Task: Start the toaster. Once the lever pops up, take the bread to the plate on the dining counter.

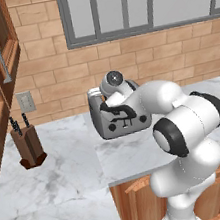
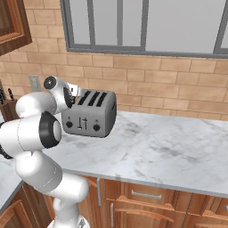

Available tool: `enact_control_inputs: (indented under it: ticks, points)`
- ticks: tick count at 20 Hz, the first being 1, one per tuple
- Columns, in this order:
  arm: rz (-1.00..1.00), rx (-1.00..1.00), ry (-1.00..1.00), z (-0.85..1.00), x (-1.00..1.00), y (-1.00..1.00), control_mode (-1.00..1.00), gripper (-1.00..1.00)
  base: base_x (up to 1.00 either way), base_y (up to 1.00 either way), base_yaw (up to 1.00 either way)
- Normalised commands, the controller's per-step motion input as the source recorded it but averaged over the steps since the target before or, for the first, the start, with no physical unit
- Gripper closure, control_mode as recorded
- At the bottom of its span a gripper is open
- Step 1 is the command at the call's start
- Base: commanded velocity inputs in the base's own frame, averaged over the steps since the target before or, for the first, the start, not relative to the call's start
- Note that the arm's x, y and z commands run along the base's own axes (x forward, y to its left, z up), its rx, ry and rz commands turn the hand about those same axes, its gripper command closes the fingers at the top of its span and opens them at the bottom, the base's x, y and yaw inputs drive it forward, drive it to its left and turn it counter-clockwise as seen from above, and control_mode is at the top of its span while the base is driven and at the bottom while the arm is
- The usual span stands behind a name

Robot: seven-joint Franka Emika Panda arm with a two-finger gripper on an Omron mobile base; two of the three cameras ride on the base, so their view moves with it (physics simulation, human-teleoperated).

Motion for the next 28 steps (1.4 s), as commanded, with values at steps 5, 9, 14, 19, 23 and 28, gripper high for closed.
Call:
enact_control_inputs:
  ticks: [5, 9, 14, 19, 23, 28]
  points:
    - [0.00, 0.00, 0.00, 0.00, 0.00, 0.00, -1.00, -1.00, 0.00, 0.00, 0.00]
    - [0.00, 0.00, 0.00, 0.00, 0.00, 0.00, -1.00, -1.00, 0.00, 0.00, 0.00]
    - [0.00, 0.00, 0.00, 0.00, 0.00, 0.00, -1.00, -1.00, 0.00, 0.00, 0.00]
    - [0.00, 0.00, 0.00, 0.00, 0.00, 0.00, -1.00, -1.00, 0.00, 0.00, 0.00]
    - [0.00, 0.00, 0.00, 0.00, 0.00, 0.00, -1.00, -1.00, 0.00, 0.00, 0.00]
    - [0.00, 0.00, 0.00, 0.00, 0.00, 0.00, -1.00, -1.00, 0.00, 0.00, 0.00]
